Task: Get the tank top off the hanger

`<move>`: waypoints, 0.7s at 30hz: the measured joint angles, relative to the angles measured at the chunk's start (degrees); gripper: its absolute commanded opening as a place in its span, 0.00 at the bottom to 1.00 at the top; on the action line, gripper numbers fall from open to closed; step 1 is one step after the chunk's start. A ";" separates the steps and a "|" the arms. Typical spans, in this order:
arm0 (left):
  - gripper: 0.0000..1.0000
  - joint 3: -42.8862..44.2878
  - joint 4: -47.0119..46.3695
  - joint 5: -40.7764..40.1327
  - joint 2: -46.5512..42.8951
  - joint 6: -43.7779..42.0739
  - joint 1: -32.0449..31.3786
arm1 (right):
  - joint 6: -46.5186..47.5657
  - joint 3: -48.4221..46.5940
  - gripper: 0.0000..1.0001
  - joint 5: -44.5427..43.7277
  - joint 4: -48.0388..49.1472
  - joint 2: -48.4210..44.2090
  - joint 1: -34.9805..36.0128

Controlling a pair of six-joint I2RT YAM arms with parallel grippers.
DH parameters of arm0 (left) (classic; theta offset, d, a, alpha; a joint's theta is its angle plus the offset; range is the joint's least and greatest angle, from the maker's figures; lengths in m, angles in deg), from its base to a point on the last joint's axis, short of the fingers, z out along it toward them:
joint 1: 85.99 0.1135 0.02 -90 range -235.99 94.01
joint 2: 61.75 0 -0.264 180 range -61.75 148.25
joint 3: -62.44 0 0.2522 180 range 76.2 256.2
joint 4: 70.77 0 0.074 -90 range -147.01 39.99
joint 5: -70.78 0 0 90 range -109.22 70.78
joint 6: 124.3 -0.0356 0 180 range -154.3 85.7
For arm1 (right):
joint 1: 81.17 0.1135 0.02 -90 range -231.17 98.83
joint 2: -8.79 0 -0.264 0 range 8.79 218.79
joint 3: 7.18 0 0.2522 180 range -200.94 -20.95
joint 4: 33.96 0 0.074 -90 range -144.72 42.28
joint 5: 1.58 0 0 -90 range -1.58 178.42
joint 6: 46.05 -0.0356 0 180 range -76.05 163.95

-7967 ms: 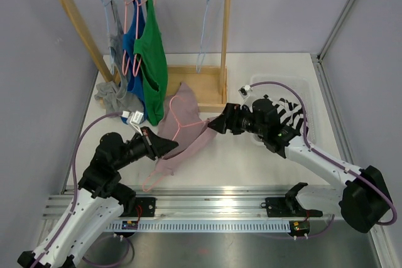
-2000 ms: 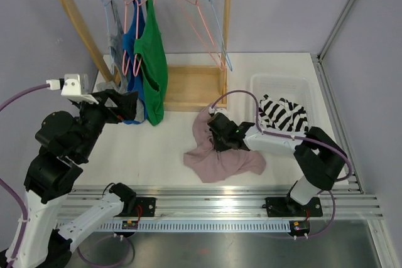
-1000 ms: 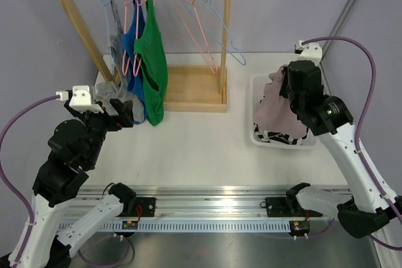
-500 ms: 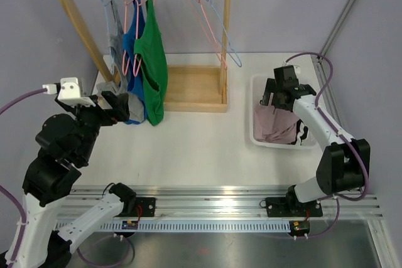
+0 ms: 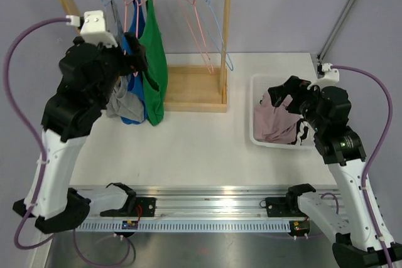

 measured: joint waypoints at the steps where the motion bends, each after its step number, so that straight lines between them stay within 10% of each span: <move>1: 0.99 1.90 0.28 0.52 2.75 -0.28 0.68 | -0.57 0.83 1.00 2.05 0.55 -1.16 0.00; 6: 0.96 6.78 -0.04 6.64 13.68 -1.07 7.41 | -3.13 6.25 0.96 11.80 1.18 -3.34 0.00; 21: 0.43 22.84 -0.39 18.49 33.68 -2.95 16.09 | -5.29 10.99 0.91 20.09 0.96 -4.35 0.00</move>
